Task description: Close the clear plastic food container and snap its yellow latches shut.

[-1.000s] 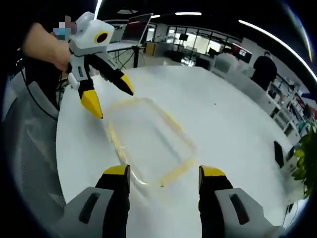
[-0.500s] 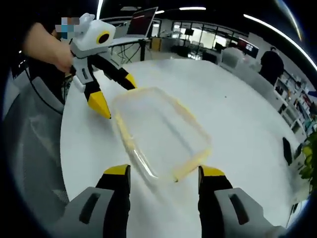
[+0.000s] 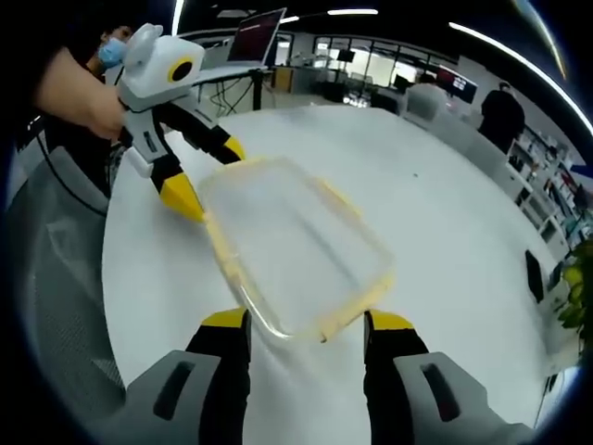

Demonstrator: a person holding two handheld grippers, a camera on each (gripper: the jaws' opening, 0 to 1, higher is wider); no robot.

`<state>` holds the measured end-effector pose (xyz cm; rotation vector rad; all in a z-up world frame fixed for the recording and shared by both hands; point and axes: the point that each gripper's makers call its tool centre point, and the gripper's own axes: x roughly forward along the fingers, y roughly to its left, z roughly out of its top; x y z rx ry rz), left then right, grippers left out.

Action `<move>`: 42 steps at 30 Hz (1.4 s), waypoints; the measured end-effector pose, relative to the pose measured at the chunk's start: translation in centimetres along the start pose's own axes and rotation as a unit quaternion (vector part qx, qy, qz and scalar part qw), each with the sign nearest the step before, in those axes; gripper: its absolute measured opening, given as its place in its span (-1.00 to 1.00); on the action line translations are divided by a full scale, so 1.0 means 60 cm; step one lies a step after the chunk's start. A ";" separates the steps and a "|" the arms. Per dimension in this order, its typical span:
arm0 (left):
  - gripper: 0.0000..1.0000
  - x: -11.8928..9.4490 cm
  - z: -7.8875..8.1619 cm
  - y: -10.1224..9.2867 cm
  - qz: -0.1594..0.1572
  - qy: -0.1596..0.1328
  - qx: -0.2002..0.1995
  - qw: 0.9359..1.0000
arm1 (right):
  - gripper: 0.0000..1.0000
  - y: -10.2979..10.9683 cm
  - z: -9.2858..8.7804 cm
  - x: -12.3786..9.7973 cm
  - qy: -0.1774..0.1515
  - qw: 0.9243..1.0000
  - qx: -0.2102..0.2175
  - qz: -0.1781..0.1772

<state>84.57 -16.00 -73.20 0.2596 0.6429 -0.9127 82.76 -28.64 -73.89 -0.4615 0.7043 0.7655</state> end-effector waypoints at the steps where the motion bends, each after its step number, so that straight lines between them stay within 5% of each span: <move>1: -0.08 -0.001 0.000 0.001 0.000 0.000 0.000 1.000 | -0.10 0.000 0.000 0.000 0.000 1.000 0.000 0.000; 42: -0.17 -0.044 -0.039 0.087 0.045 0.028 -0.023 0.998 | -0.27 0.033 0.063 0.063 -0.004 0.999 -0.038 -0.001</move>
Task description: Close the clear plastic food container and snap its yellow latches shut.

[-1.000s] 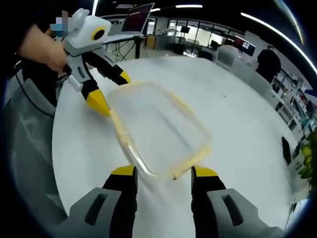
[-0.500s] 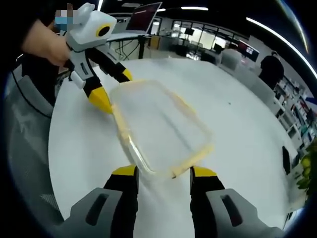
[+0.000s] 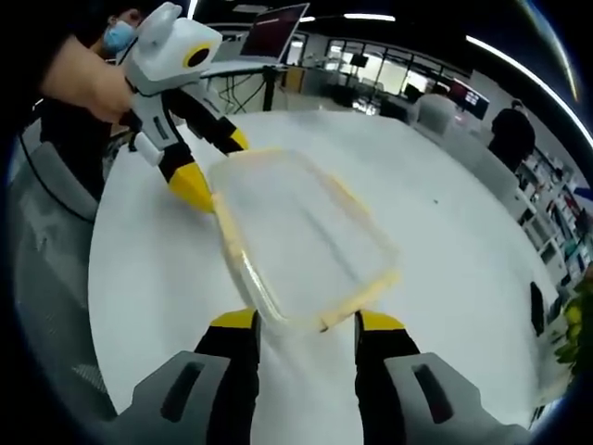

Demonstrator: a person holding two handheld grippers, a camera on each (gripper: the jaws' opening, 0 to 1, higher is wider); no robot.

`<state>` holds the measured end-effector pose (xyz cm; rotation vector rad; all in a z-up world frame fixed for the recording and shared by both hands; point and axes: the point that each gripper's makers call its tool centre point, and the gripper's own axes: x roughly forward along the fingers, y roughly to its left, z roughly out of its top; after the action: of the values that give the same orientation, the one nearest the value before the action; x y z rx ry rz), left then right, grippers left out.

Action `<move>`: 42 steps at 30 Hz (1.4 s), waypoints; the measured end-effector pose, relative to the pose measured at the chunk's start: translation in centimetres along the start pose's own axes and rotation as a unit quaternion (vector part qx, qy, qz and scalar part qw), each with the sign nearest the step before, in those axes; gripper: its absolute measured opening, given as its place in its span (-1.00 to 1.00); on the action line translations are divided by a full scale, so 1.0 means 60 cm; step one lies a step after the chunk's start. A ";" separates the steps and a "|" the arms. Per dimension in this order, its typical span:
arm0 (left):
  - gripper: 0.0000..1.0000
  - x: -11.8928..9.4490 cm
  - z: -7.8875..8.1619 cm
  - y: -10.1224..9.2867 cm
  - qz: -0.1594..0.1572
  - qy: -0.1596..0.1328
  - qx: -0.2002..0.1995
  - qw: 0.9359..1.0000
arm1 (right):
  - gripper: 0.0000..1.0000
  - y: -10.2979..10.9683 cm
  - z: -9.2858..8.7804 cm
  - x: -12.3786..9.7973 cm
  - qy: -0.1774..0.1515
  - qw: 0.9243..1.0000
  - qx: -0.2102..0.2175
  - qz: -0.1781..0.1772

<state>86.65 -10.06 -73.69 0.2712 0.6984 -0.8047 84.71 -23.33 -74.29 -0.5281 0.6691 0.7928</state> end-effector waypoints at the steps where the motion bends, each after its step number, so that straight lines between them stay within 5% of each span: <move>1: -0.17 -0.001 0.000 0.000 0.001 -0.002 -0.003 1.000 | -0.26 0.000 0.000 -0.001 -0.001 1.000 0.000 0.000; 11: -0.16 -0.051 -0.004 -0.026 0.007 -0.042 -0.073 0.996 | -0.20 0.008 -0.016 -0.043 -0.015 0.998 0.063 -0.025; 17: -0.17 -0.112 -0.029 -0.048 0.036 -0.076 -0.137 0.987 | -0.19 0.037 -0.018 -0.078 -0.023 0.995 0.086 -0.034; 35: -0.16 -0.213 -0.058 -0.069 0.090 -0.120 -0.182 0.972 | -0.08 0.066 -0.008 -0.161 -0.058 0.991 0.108 -0.053; 42: -0.15 -0.241 -0.073 -0.079 0.099 -0.134 -0.201 0.965 | 0.00 0.080 -0.008 -0.183 -0.080 0.981 0.169 -0.054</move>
<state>74.04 -2.99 -67.17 -0.1331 0.5526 -0.4815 75.10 -25.94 -67.61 -0.1876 0.6038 0.5958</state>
